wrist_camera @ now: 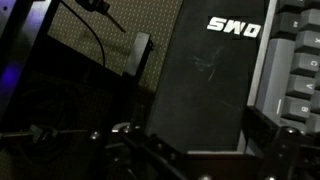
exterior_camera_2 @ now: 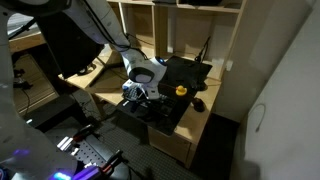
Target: Click some buttons on the keyboard
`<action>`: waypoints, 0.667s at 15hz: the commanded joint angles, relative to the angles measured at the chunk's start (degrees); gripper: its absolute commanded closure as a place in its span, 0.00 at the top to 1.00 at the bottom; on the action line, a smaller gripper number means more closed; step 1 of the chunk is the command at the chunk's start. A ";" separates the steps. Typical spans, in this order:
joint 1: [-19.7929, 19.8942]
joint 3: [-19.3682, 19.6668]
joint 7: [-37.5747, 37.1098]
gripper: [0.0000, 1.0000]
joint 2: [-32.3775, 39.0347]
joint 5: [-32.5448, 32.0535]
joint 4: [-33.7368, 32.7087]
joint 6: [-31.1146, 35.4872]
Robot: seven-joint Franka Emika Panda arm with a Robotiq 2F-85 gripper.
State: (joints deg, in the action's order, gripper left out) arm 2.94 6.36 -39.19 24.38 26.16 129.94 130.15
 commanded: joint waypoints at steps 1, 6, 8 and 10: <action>0.33 -0.17 1.27 1.00 -2.93 1.09 2.92 2.83; 0.32 0.06 0.50 1.00 -3.18 -0.07 2.45 1.10; 0.41 0.20 0.46 1.00 -4.66 -0.12 3.33 1.03; 0.67 -0.13 1.74 1.00 -4.63 0.69 3.37 2.10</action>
State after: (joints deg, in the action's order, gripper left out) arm 3.20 6.71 -38.62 19.25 26.19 133.79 131.33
